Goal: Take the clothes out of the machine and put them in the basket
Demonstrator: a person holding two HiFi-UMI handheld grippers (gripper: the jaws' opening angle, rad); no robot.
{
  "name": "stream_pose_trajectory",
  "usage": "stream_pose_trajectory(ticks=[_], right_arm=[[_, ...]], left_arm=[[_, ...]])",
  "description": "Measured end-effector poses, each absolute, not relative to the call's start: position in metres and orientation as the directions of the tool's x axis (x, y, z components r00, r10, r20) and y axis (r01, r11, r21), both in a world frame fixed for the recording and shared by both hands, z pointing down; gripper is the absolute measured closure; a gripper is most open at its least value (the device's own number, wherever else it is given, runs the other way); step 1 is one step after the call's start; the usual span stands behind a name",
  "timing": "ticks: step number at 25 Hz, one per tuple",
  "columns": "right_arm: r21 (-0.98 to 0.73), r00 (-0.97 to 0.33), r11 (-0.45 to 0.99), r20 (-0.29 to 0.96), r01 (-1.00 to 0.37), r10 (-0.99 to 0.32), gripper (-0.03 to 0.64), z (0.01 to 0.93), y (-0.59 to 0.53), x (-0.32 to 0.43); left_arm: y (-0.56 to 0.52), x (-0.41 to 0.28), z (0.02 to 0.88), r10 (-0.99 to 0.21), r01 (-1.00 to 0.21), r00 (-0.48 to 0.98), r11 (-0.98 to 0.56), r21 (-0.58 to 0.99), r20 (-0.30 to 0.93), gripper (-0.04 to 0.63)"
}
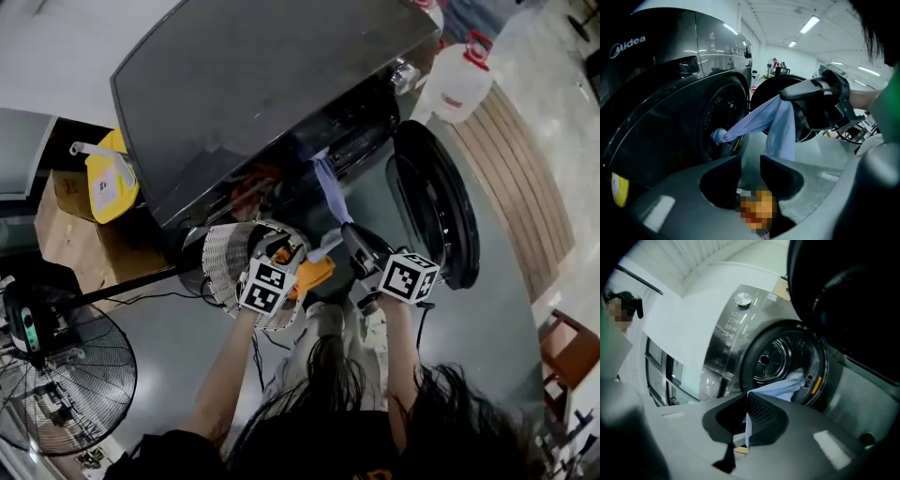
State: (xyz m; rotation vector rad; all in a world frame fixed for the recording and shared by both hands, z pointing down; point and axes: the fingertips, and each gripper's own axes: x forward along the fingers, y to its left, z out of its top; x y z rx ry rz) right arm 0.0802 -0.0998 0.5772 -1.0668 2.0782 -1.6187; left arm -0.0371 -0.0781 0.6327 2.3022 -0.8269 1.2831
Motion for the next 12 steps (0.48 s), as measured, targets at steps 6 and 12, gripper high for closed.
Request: stream_pose_trajectory(ticks=[6,12], right_arm=[[-0.914,-0.744,0.221,0.117,-0.339,-0.658,0.594,0.513,-0.093,0.099],[-0.906,-0.785,0.304,0.048,-0.295,-0.617,0.594,0.471,-0.08,0.121]], left_arm=[[-0.098,0.002,0.628,-0.306,-0.599,0.437,-0.8,0.02,0.846,0.418],[-0.125,0.039,0.637,-0.302,-0.538,0.432,-0.843,-0.026,0.85,0.317]])
